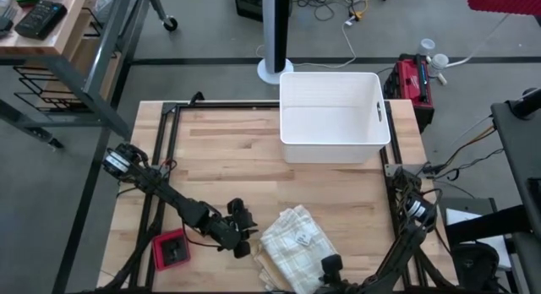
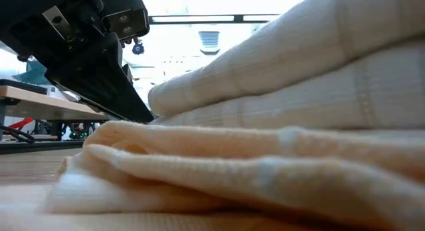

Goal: Fold towel
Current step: Stack the light brown kitchen towel on top of the yellow kitchen towel

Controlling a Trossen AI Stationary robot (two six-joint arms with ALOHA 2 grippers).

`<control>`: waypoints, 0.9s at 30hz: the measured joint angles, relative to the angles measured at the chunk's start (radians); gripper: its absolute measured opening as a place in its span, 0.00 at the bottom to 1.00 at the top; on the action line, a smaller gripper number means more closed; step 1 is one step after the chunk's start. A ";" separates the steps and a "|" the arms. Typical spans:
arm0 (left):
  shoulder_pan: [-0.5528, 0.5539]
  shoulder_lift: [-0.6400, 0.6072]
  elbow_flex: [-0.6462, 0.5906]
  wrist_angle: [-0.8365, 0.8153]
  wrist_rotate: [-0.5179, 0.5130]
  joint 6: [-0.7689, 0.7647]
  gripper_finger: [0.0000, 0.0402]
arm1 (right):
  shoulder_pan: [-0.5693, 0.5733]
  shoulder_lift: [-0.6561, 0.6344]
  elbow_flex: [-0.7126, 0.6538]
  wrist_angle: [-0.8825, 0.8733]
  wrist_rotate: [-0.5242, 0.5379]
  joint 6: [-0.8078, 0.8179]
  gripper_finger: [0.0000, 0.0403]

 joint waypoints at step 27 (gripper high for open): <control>-0.008 0.076 0.315 0.091 -0.024 0.293 0.19 | 0.102 -0.082 -0.125 -0.162 0.657 0.653 0.31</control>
